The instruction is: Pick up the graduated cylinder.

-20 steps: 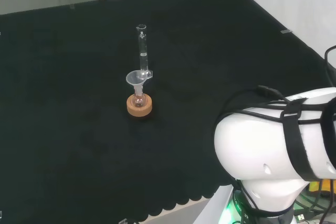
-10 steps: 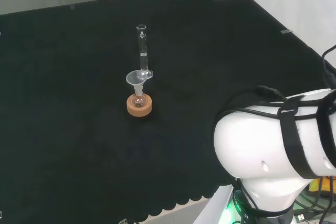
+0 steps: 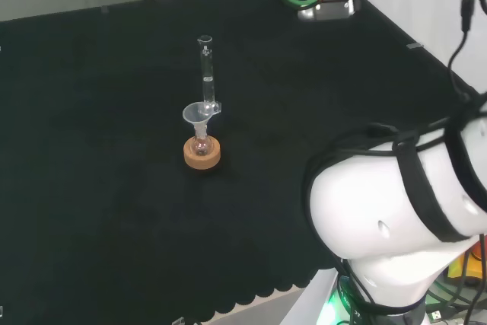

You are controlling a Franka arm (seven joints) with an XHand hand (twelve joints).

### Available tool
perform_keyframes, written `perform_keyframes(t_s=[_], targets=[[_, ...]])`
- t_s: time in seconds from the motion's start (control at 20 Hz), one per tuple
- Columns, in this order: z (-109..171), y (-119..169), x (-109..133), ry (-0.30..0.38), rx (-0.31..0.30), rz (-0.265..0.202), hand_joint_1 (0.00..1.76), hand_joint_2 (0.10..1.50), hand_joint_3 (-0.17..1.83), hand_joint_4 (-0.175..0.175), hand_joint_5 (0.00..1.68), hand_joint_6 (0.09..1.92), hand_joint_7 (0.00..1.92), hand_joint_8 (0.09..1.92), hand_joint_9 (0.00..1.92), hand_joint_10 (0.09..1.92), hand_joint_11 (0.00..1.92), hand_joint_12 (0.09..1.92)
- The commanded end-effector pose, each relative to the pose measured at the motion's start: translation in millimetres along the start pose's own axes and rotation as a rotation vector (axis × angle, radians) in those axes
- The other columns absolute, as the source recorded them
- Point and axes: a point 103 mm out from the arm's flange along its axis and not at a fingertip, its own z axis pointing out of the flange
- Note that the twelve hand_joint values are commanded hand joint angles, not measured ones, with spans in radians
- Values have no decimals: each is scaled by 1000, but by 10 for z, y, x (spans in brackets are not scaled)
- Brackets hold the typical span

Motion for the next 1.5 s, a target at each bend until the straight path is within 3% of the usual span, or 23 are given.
perform_keyframes(t_s=[0.05,0.1,0.15,0.2,0.7,1.2,1.35,1.5], targets=[[754,691,27,75,-7,-84,176,1171,260,-43,271,87,96,523,227,682,0,1312],[787,719,31,82,-8,-86,184,1168,258,-44,272,87,100,530,234,684,0,1315],[1145,1006,115,185,-25,-132,210,1155,251,-45,274,87,122,547,252,690,0,1323],[1240,1034,159,207,-25,-148,232,1145,246,-46,277,87,137,570,268,691,0,1333],[1641,1085,331,235,-5,-210,286,1116,235,-51,290,87,159,624,300,689,0,1357],[1909,1099,366,237,44,-200,376,1083,227,-57,345,87,246,687,374,707,18,1406],[1962,1096,362,285,29,-197,404,1068,225,-63,381,87,305,711,409,707,47,1403],[2024,1094,366,343,27,-222,543,1002,211,-73,459,87,400,742,488,699,121,1389]])
